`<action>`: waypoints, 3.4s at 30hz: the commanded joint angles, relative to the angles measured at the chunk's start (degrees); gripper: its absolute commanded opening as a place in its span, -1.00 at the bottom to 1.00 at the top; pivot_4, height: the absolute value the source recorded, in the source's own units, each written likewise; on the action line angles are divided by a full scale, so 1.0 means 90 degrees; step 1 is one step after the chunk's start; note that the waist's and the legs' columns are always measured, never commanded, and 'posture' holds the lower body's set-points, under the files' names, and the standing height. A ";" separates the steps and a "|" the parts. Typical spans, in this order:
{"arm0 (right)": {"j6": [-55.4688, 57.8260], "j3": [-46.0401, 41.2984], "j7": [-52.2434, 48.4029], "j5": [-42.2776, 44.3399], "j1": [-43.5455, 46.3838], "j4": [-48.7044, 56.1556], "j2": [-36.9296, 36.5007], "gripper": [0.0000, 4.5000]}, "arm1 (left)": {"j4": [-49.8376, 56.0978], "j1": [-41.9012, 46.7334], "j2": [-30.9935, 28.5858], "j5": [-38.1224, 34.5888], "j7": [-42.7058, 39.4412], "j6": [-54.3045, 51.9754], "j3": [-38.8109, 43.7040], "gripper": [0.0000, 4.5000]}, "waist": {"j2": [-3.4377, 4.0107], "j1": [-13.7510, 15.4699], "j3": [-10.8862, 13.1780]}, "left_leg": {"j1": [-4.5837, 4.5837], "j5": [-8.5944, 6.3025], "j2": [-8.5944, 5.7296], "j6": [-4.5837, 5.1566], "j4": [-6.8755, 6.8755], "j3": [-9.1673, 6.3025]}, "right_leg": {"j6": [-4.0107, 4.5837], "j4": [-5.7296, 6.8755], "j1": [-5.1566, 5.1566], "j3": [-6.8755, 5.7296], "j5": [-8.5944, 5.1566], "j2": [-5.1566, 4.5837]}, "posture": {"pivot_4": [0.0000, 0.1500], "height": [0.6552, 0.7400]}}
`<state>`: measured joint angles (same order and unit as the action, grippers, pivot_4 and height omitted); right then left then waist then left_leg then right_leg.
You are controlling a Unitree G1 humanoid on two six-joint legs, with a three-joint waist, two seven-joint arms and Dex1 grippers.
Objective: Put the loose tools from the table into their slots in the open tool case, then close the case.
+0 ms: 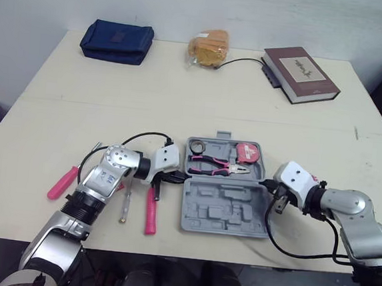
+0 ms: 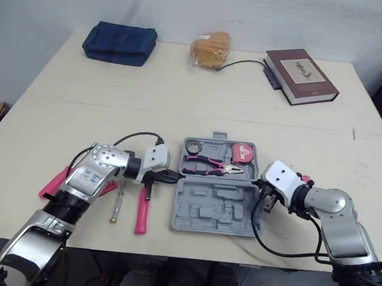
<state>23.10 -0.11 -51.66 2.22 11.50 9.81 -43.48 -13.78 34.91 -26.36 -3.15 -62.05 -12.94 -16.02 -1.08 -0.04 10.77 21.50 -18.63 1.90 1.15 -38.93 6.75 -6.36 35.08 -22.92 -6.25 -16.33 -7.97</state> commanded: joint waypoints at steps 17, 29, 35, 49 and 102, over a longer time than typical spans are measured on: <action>-0.0563 -0.5171 -0.1012 0.2405 -0.4176 0.2238 0.0095 0.79 | -0.1026 -0.0402 -0.2215 -0.1594 -0.1236 0.1041 0.2614 0.13 | 0.0008 0.0084 -0.0001 | -0.0013 -0.0049 0.0016 0.0027 0.0004 -0.0001 | 0.0000 -0.0022 0.0016 -0.0001 0.0000 0.0015 | 1.00 1.00; -0.2783 -0.6742 -0.0893 0.2391 -0.5297 0.0348 0.1244 1.00 | -0.4629 -0.0638 -0.4093 -0.1290 -0.0046 0.2231 0.3978 0.96 | 0.0008 -0.0004 0.0000 | -0.0038 -0.0059 0.0017 0.0015 0.0069 0.0028 | 0.0004 -0.0053 0.0009 0.0012 -0.0003 0.0011 | 1.00 1.00; -0.3500 -0.6539 -0.0961 0.2535 -0.5414 -0.0098 0.1252 1.00 | -0.5610 -0.0944 -0.4732 -0.1250 0.0336 0.2542 0.4269 0.96 | 0.0005 -0.0082 -0.0001 | -0.0032 -0.0051 0.0020 0.0003 0.0099 0.0041 | 0.0023 -0.0021 -0.0041 0.0010 -0.0013 -0.0034 | 1.00 1.00; -0.2592 -0.4525 -0.0806 0.3413 -0.4177 0.1900 0.0328 1.00 | -0.1035 -0.3398 -0.3807 -0.2456 -0.0065 0.0861 0.5079 0.96 | 0.0007 -0.0096 -0.0001 | -0.0030 -0.0025 0.0016 -0.0032 0.0100 0.0046 | 0.0030 0.0010 -0.0059 0.0020 -0.0015 -0.0054 | 1.00 1.00; -0.1922 -0.1650 -0.0810 0.3807 -0.1727 0.2704 0.0080 1.00 | 0.6462 -0.6301 -0.0008 -0.1749 0.5557 -0.4217 0.2599 -0.57 | 0.0038 0.0170 -0.0029 | -0.0034 -0.0033 -0.0005 0.0027 0.0079 0.0031 | 0.0030 0.0001 -0.0031 0.0012 -0.0013 -0.0051 | 1.00 1.00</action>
<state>6.25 -12.99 -59.28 35.31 -3.84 31.69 -42.43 46.32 -19.84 -26.67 -18.65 -11.80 -49.27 7.92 -0.74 1.49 10.50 21.20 -18.92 1.87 1.39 -38.22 7.02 -6.09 35.09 -23.20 -6.15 -16.45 -8.40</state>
